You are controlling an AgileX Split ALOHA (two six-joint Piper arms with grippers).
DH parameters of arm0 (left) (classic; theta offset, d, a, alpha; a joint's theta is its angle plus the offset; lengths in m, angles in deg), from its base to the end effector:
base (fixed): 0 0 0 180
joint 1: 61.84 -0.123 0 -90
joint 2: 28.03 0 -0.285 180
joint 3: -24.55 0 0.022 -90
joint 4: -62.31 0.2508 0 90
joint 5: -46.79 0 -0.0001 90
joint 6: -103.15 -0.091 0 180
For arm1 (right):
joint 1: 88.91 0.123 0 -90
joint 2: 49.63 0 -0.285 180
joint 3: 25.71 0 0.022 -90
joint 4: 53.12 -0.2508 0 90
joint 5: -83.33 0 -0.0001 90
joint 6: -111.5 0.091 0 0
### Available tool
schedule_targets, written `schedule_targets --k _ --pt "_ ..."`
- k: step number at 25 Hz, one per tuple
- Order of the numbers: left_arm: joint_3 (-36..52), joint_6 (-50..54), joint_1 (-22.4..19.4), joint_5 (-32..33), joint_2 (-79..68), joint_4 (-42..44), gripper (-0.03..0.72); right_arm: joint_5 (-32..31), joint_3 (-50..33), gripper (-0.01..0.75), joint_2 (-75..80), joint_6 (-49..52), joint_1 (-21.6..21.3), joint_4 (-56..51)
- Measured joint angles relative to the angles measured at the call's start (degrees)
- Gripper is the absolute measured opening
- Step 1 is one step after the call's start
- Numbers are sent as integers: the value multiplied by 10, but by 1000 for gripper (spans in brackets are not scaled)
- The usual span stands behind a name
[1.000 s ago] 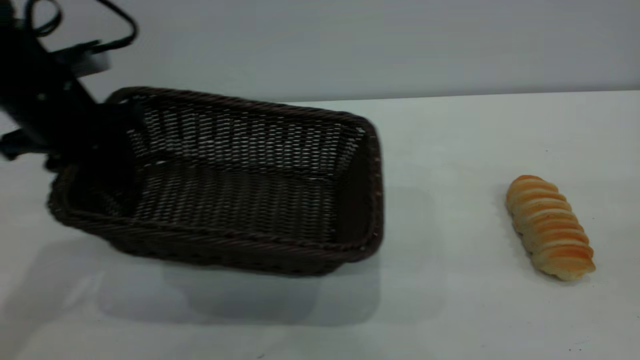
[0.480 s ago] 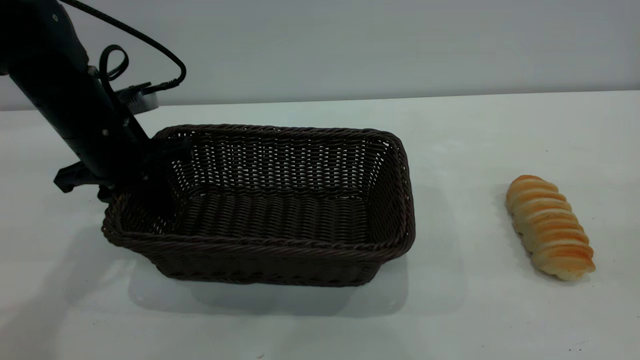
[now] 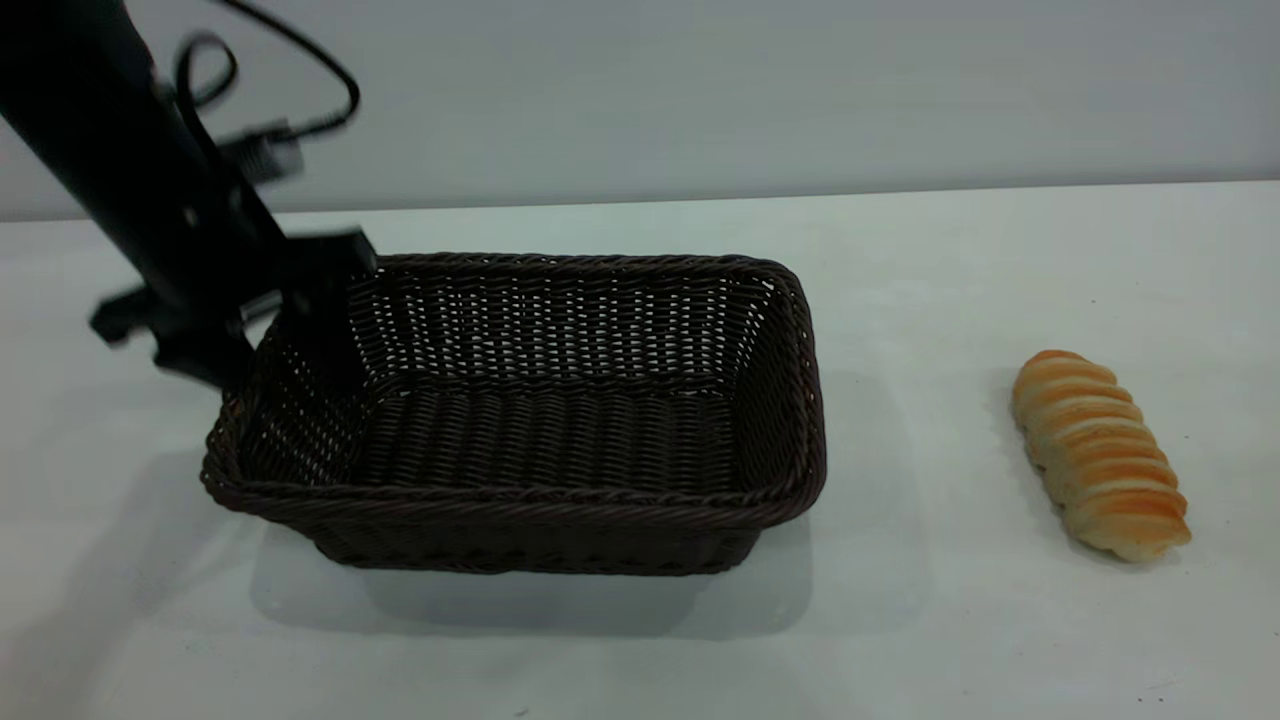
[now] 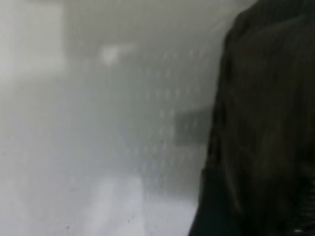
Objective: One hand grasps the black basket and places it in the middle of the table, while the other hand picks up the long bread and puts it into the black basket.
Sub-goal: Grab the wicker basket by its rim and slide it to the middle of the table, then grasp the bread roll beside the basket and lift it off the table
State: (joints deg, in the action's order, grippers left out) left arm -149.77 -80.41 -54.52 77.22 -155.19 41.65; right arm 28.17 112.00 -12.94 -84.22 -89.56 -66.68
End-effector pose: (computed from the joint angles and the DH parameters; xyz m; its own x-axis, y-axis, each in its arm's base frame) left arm 0.3938 -0.0670 0.1107 -0.9568 -0.1246 -0.2628 -0.0594 0.9682 -0.2429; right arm 0.0785 0.0166 0.3014 -0.6626 -0.1269 -0.7381 -0.2216 0.9746 0.0313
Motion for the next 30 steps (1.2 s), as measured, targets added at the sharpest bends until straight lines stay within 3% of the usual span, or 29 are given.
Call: schedule_targets --k 7,17,24,30 --pt "0 0 0 52 142 33 557 52 0 369 142 -97 0 -146" --pt "0 0 0 106 290 44 544 328 8 369 504 -342 0 -431" --pt "0 -5 0 125 309 46 544 368 38 369 730 -647 0 -691" --pt "0 -7 0 139 310 46 544 401 66 369 870 -841 0 -855"
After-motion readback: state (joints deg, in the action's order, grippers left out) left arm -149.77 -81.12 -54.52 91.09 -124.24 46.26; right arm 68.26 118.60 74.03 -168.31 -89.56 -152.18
